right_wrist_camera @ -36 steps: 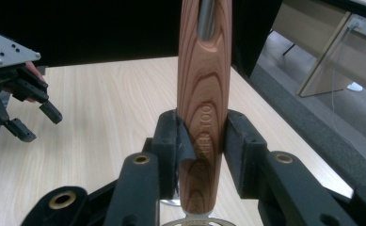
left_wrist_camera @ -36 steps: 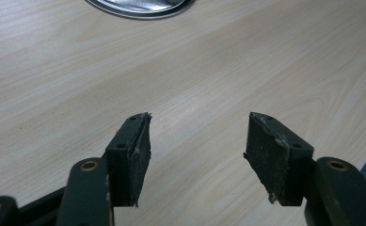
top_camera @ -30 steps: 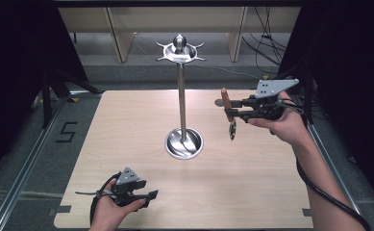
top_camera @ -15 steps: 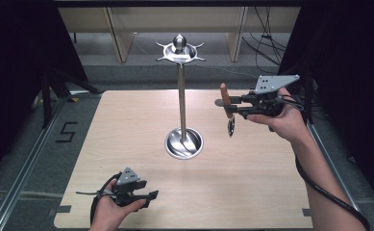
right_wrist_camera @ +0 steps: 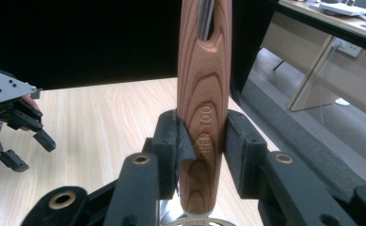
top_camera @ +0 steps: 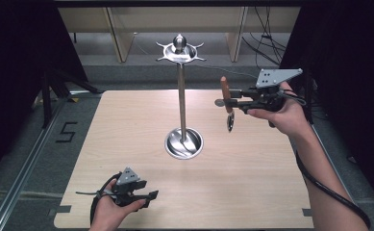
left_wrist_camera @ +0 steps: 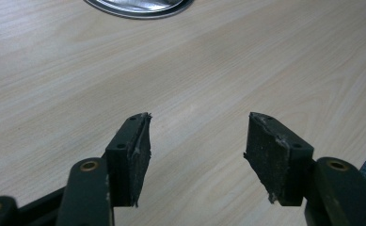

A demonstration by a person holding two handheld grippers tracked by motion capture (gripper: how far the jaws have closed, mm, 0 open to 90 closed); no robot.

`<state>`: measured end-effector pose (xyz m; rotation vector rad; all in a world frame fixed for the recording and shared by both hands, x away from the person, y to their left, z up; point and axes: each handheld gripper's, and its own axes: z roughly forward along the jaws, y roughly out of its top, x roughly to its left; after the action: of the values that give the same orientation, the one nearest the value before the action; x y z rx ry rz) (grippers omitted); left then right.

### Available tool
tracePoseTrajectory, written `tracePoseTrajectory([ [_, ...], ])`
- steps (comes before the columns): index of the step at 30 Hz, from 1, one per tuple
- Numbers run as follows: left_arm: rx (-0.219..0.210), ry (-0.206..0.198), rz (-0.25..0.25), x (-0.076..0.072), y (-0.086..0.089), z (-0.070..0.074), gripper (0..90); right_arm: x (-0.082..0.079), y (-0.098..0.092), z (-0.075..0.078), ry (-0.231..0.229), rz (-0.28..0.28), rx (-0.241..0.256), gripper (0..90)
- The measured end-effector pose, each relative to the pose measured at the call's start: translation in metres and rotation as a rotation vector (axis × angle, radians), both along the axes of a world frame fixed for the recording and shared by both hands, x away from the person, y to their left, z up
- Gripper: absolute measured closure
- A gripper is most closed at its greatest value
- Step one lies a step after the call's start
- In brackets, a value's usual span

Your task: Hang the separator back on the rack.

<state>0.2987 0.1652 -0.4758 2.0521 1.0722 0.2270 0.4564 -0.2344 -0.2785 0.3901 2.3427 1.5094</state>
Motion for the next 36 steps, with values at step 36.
tracePoseTrajectory([
  [36, -0.001, -0.002, 0.006, 0.000, 0.000, 0.000, 39.6, 0.007, 0.005, 0.017, 0.013, -0.003, 0.033, 68.5],
])
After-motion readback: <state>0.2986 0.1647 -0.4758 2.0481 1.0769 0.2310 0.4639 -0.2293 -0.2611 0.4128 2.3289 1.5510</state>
